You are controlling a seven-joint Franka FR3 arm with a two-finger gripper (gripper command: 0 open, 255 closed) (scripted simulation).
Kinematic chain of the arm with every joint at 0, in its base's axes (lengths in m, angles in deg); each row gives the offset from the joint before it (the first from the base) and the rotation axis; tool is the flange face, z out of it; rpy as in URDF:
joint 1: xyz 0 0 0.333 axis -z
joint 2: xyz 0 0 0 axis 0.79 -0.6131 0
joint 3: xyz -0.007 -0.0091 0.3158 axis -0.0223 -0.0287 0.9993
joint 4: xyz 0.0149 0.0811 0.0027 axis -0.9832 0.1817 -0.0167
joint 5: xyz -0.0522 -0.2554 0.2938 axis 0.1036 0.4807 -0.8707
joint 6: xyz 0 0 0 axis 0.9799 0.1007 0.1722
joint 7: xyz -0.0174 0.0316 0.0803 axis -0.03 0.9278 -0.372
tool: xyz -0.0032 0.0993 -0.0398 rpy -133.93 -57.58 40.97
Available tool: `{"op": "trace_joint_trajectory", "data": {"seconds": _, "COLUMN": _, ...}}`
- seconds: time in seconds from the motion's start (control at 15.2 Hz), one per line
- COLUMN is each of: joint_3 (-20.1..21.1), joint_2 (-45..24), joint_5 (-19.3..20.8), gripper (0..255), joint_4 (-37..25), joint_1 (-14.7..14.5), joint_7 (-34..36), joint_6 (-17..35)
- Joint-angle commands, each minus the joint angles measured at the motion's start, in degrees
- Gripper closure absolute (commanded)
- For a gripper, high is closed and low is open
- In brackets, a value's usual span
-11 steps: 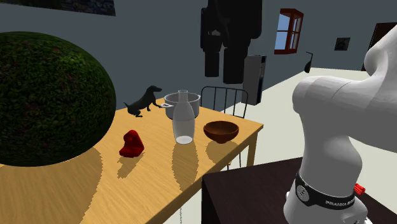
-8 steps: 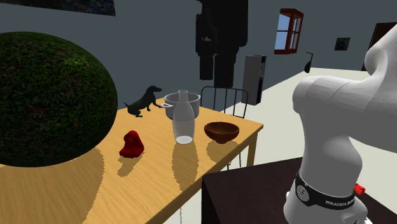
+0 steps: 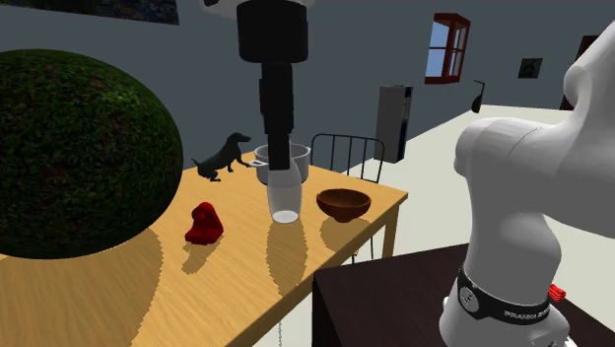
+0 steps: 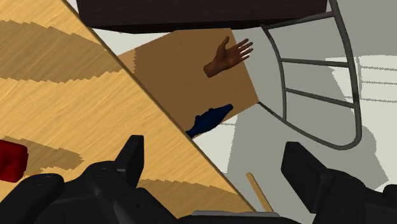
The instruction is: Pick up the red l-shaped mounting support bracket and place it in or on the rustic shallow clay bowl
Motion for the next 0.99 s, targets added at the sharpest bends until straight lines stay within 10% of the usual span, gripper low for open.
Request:
{"op": "trace_joint_trajectory", "data": {"seconds": 0.0, "joint_3": -1.9, "joint_2": -3.1, "joint_5": 1.1, "gripper": 0, "joint_4": -0.6, "joint_1": 1.0, "joint_7": -1.9, "joint_6": 2.5}}
{"op": "trace_joint_trajectory", "data": {"seconds": 0.92, "joint_3": -13.3, "joint_2": -27.7, "joint_5": 1.2, "gripper": 0, "joint_4": -10.0, "joint_1": 5.1, "joint_7": -14.4, "joint_6": 17.3}}
